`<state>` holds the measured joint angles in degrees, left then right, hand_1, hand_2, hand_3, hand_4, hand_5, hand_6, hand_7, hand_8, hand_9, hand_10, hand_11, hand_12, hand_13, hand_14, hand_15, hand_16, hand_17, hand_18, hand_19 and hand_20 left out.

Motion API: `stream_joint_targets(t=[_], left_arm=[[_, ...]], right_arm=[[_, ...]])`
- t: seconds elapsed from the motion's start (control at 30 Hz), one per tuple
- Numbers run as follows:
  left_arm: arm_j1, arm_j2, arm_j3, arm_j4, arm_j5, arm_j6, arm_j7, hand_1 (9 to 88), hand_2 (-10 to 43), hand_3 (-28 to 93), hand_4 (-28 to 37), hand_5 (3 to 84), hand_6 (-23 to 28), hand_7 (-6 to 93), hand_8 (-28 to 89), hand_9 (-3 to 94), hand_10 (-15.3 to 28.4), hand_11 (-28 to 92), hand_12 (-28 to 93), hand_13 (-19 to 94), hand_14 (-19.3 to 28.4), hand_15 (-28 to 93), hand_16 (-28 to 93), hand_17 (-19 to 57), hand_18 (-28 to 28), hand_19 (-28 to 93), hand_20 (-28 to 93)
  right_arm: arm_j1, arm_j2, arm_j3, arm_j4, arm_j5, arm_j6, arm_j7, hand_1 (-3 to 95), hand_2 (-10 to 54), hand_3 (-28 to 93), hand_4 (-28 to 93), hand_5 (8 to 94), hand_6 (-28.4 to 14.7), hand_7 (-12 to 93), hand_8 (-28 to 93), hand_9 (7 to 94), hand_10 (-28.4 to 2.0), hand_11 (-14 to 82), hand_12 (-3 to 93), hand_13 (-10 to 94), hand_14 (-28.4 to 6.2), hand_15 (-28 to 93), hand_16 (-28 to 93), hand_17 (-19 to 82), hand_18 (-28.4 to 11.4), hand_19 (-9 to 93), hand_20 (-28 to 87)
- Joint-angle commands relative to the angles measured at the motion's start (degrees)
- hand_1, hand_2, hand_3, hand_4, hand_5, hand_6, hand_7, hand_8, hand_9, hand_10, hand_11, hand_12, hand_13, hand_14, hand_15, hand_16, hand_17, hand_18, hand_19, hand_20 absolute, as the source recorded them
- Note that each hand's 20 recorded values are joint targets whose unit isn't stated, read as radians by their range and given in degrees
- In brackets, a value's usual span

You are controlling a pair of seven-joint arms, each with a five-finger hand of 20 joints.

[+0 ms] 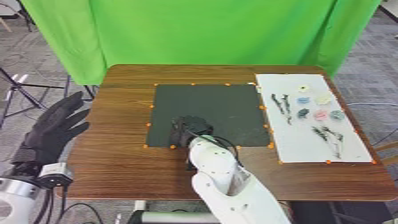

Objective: Arrange flowers

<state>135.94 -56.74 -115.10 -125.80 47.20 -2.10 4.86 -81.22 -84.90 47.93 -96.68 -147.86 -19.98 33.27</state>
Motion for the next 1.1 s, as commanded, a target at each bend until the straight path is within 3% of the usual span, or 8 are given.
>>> stream_joint_targets(t=[0.03,0.3,0.6,0.8,1.1], left_arm=[[0.3,0.25,-0.09,0.13,-0.45,-0.78,-0.49,23.7,-9.5,69,-27.5,18.4,0.3,23.4,-12,16.7,8.0,8,24,12,11.2,17,8,-10.4,18.0,33,10],[-0.1,-0.12,-0.03,0.2,-0.31,-1.02,-1.03,23.5,-9.5,69,-27.4,18.5,0.4,23.3,-12,16.7,8.0,8,24,12,11.2,17,8,-10.5,18.1,33,10],[-0.2,-0.31,0.0,0.09,-0.4,-0.67,-1.12,23.5,-9.5,69,-27.4,18.5,0.3,23.4,-12,16.8,8.0,8,24,12,11.2,17,8,-10.6,18.2,34,10],[0.6,-1.03,-0.38,-0.21,-0.26,-0.32,-0.24,23.6,-9.2,70,-27.5,18.5,0.3,23.4,-12,16.8,8.1,8,24,12,11.2,17,8,-10.6,18.1,34,10],[1.5,-1.28,-0.95,-0.55,-0.33,-0.09,0.32,23.5,-9.0,70,-27.5,18.5,0.3,23.4,-12,16.8,8.0,8,24,12,11.2,17,8,-10.7,18.1,34,10]], right_arm=[[-0.9,-0.9,0.7,-1.5,6.3,-0.7,1.4,23.5,7.4,79,-22,86.3,1.7,50,-7,85.9,-9.8,64.9,50.1,77,-11.3,84,39,36,-23.5,90,41],[-1.1,-1.7,2.8,-2.0,16.3,-3.5,3.8,15.8,17.1,73,-26,87.6,0.2,44,-6,85.1,-11.2,63.3,49.5,76,-12.7,83,39,34,-23.9,90,41],[-1.0,-1.2,2.9,-2.3,14.8,-1.4,2.5,15.4,17.5,74,-26,87.1,-0.1,41,-6,84.3,-11.7,62.8,49.1,75,-13.1,83,38,33,-23.8,89,41],[-0.4,1.3,0.4,-3.2,-0.4,3.2,-0.2,15.9,15.2,76,-24,82.3,-1.2,40,-7,80.1,-12.7,63.4,50.1,71,-13.9,84,39,29,-23.2,87,42],[1.4,4.7,-0.1,-6.3,0.6,2.8,-1.4,14.5,12.0,76,-23,79.6,-1.4,44,-7,78.5,-12.8,64.9,51.4,68,-14.8,85,40,27,-23.3,85,45]])
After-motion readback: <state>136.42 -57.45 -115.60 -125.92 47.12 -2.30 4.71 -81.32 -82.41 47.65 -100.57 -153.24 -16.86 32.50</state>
